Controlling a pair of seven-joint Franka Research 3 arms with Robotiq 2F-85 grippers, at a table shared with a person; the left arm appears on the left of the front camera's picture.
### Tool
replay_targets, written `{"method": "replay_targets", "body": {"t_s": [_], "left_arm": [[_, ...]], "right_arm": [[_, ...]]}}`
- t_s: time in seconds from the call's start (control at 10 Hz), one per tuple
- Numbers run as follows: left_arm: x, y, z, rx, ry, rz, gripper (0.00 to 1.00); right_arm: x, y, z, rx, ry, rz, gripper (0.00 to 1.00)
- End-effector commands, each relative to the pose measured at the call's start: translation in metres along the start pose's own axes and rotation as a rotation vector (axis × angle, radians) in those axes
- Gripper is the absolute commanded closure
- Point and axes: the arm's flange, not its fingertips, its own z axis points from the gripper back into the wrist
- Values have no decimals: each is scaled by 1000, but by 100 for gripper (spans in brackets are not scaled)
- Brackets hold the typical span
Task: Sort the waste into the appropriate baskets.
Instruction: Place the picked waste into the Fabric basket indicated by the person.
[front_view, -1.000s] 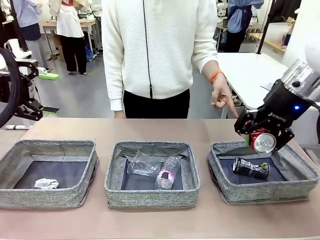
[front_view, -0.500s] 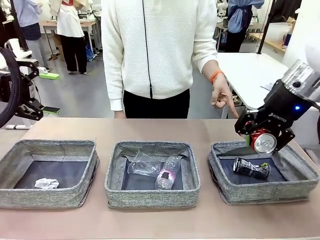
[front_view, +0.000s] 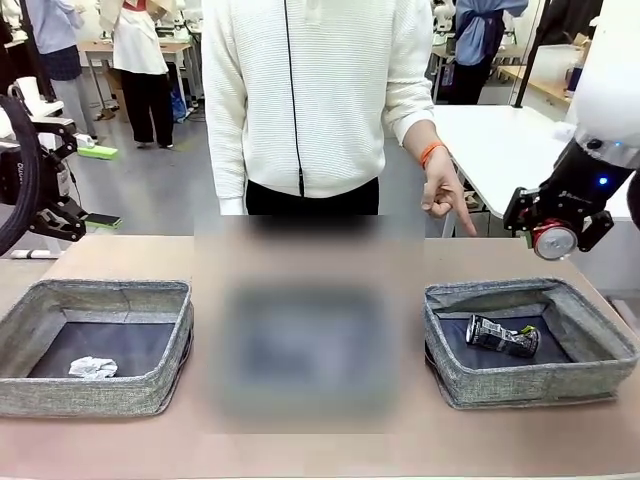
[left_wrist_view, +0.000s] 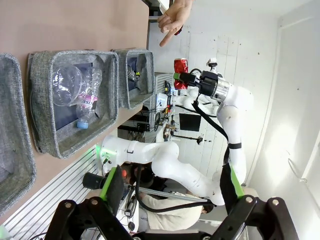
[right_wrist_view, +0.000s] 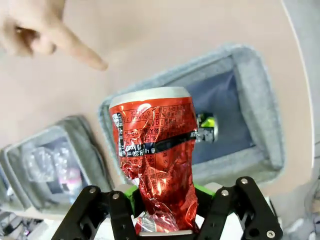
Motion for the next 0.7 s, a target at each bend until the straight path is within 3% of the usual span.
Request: {"method": "replay_targets", "body": {"t_s": [0.0, 0.2, 0.4, 0.6], "left_arm": [[0, -2, 0, -24, -5, -19, 0], [0, -2, 0, -24, -5, -19, 0], [0, -2, 0, -24, -5, -19, 0], [0, -2, 0, -24, -5, -19, 0]], "right_arm": [[-3, -9, -13, -51, 6, 0, 92], [-3, -28, -31, -83, 2, 19, 92], [-14, -33, -55, -153, 52, 169, 92], [-19, -35, -64, -174, 59, 166, 92]]}}
